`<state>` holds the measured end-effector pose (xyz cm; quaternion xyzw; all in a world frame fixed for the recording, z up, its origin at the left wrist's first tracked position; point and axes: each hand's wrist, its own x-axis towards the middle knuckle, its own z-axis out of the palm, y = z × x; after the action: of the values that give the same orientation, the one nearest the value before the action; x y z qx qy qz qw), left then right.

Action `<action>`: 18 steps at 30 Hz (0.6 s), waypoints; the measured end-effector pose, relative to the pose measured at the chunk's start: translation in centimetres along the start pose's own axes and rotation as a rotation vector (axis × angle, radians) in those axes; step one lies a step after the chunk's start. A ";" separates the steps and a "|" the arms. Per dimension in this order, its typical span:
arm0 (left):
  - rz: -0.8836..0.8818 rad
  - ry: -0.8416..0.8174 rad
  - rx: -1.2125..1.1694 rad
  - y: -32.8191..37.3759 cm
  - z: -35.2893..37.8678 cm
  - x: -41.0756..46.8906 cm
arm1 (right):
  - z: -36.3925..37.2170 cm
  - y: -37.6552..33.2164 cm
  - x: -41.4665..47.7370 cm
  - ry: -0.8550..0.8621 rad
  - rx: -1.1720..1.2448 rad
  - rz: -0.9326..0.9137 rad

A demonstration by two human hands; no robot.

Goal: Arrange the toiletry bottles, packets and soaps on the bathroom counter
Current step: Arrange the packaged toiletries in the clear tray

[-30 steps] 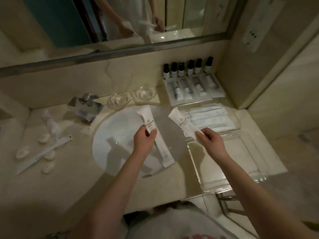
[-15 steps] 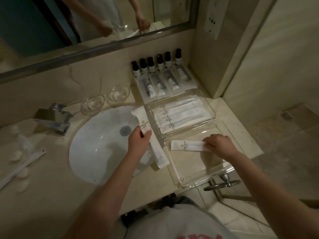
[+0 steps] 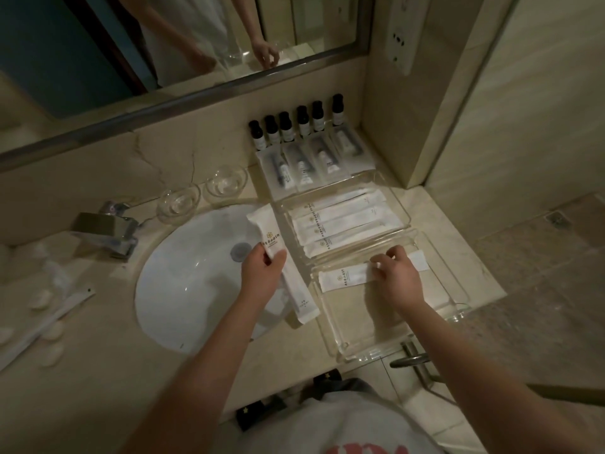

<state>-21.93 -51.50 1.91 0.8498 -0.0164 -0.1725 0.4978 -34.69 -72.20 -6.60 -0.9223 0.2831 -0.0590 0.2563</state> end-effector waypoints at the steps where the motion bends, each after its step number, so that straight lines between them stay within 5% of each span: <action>1: -0.004 0.002 -0.010 0.1 0.0 -0.1 | 0.1 -0.1 0.3 -0.001 0.017 -0.017; 11: 0.030 0.032 -0.090 1.9 -0.6 -0.2 | -0.7 -2.2 0.6 0.149 0.172 -0.110; 15: 0.101 0.058 -0.225 3.8 0.5 -0.7 | -3.0 -7.0 0.5 -0.193 0.587 -0.105; 18: 0.095 0.049 -0.315 4.7 2.0 -1.2 | -3.4 -8.1 0.3 -0.366 0.635 -0.157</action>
<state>-23.01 -55.28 5.33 0.7634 -0.0172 -0.1285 0.6328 -31.35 -68.14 0.45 -0.8110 0.1286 0.0027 0.5708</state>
